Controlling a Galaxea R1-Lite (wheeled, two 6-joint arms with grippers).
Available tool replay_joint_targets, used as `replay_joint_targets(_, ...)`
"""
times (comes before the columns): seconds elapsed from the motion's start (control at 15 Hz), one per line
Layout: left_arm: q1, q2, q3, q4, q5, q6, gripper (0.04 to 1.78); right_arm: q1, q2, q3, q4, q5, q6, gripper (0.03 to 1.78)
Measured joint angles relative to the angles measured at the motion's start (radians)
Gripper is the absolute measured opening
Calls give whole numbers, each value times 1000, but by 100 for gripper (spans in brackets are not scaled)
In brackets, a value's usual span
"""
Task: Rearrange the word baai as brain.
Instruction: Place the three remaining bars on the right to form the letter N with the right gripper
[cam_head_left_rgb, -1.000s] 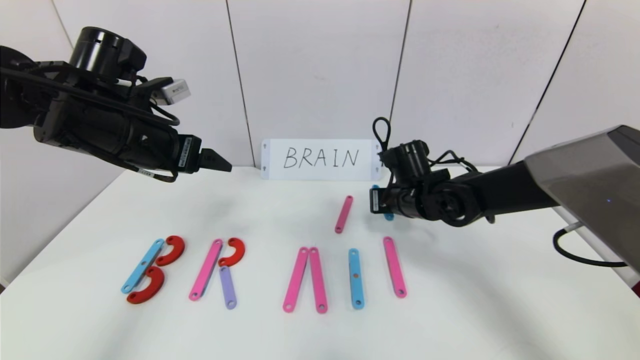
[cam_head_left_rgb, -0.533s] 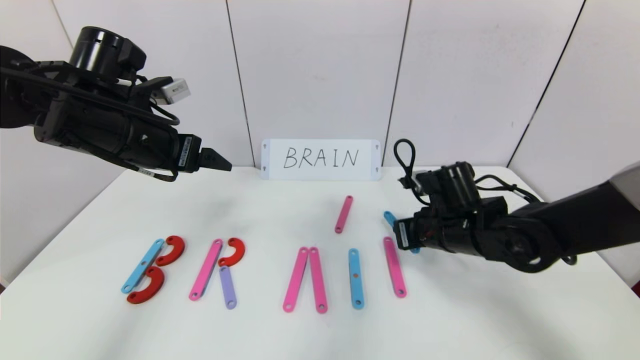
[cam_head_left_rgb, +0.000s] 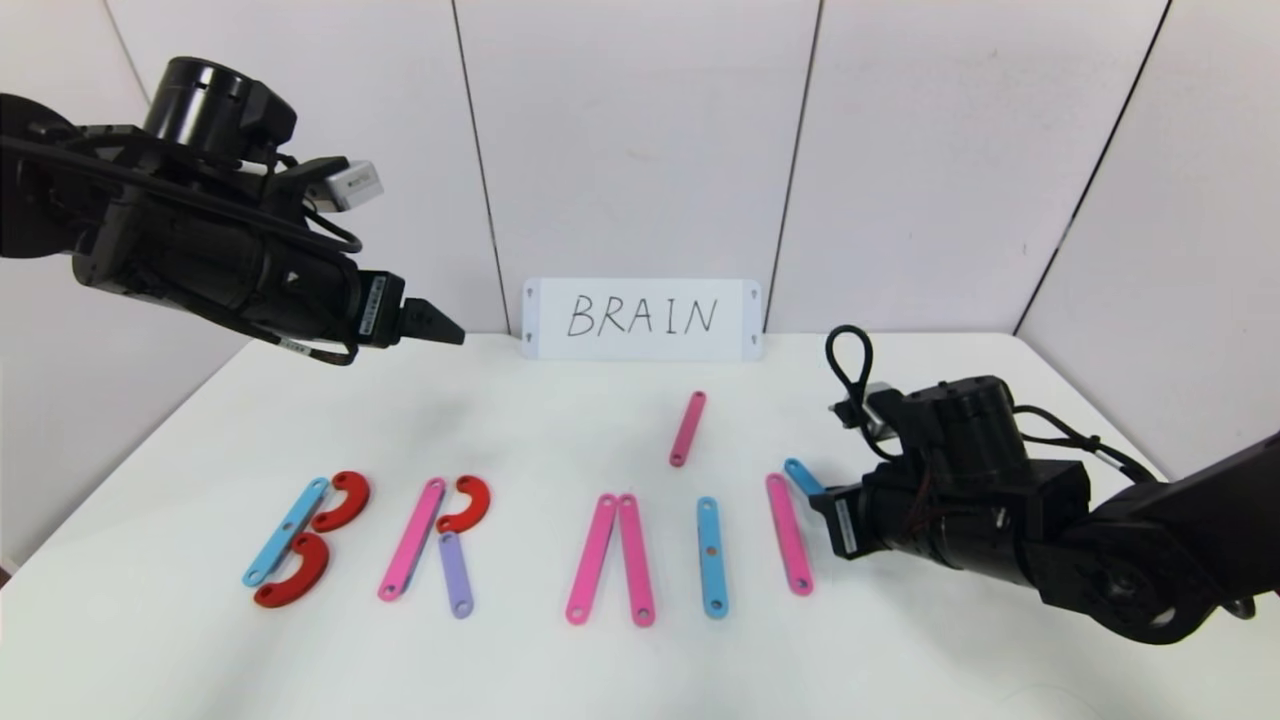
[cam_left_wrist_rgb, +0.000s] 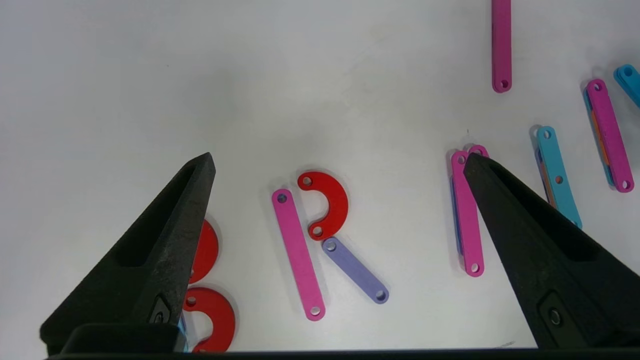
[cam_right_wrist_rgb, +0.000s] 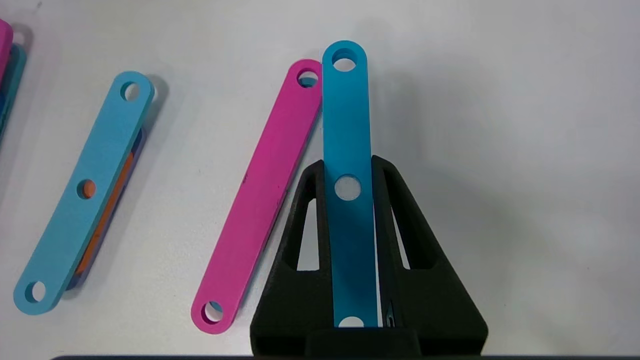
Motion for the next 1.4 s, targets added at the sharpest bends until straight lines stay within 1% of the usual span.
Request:
replay_joint_targets(0.13,0,0,0,1,0,0,174,-4,-1,21,-1,7,0,27)
replay_joint_targets(0.33,0,0,0,3,0,0,174,-21,-1,33,-1,34,-3,27)
replay_joint_targets(0.47,-1,0,1,3,0,0,174,-31,-4,39,-3,65,-23,27)
replay_joint_targets(0.67,-1,0,4,-1,0,0,174,-42,-3,47,-45,78,-47,27)
replay_joint_targets(0.8,-1,0,4,-2,0,0,174,-49,-1,53,-51,103,-65,27)
replay_joint_targets(1.27,-3,0,6,-2,0,0,174,-72,9,58,-52,116,-74,27)
replay_joint_targets(1.4,-6,0,6,-1,0,0,174,-76,13,60,-52,131,-76,27)
